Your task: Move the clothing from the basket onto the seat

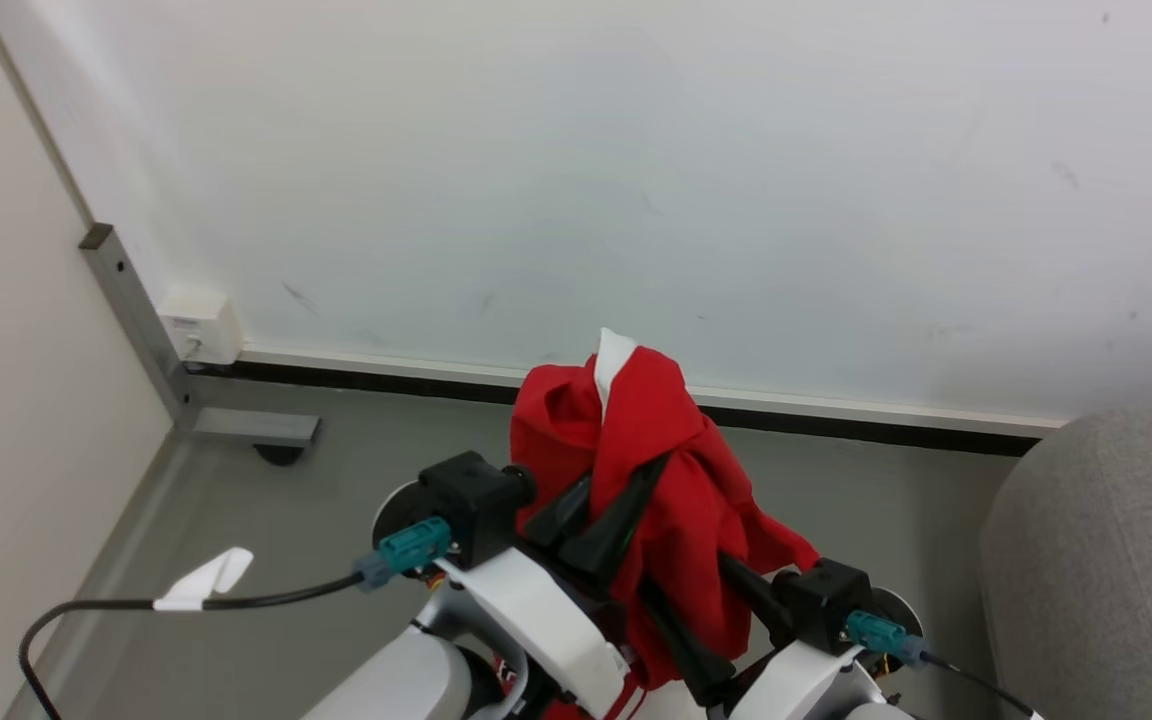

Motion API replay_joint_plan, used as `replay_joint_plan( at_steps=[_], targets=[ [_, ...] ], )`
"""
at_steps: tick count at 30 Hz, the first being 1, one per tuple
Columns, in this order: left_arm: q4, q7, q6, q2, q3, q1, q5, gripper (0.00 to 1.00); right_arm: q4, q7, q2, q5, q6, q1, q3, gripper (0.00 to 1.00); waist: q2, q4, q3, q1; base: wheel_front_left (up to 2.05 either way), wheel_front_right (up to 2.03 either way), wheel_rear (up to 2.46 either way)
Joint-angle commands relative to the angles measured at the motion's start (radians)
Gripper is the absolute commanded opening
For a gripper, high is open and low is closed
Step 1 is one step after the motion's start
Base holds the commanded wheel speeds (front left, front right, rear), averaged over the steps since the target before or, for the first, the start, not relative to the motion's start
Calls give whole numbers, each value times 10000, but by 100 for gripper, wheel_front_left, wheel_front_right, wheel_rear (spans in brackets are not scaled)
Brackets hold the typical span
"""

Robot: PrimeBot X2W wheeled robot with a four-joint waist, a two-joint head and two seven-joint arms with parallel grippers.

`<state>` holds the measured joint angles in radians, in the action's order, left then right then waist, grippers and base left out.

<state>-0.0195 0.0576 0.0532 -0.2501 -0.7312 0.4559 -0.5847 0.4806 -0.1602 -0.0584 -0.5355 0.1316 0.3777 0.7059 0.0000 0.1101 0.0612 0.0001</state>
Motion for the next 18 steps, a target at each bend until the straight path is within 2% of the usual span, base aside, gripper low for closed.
replay_joint_plan(
  at_steps=[1, 6, 7, 8, 9, 10, 15, 18],
  targets=[
    [-31, -5, -49, 63, -67, 76, 16, 0, 236, -129, 63, -92, -19, 284, 60, 100, 0, 260, 106, -1, 0, 0, 0],
    [-7, -105, -127, 216, -339, 46, -21, 0, 1236, -512, 75, -502, -19, 947, 264, 100, 0, 619, 227, -1, 0, 0, 0],
    [14, -128, -154, 238, -374, 53, -33, 0, 1318, -593, 80, -702, -19, 1028, 357, 93, 0, 687, 249, -1, 0, 0, 0],
    [36, -152, -149, 245, -397, 51, -48, 0, 1358, -687, 78, -940, -19, 1105, 458, 65, 0, 738, 271, -1, 0, 0, 0],
    [60, -157, -127, 242, -385, 42, -62, 0, 1417, -766, 75, -1084, -19, 1200, 546, 16, 0, 770, 289, -1, 0, 0, 0],
    [79, -153, -103, 230, -376, 28, -73, 0, 1476, -836, 75, -1201, -19, 1261, 634, 0, 0, 790, 304, -1, 0, 0, 0],
    [210, -66, -20, 96, -271, -98, -151, 0, 1620, -1022, 71, -1566, -19, 1334, 918, 0, 0, 794, 356, -1, 0, 0, 0],
    [310, 14, 55, 33, -183, -176, -217, 0, 1462, -1059, 71, -1780, -19, 1181, 661, 0, 0, 735, 357, -1, 0, 0, 0]
  ],
)
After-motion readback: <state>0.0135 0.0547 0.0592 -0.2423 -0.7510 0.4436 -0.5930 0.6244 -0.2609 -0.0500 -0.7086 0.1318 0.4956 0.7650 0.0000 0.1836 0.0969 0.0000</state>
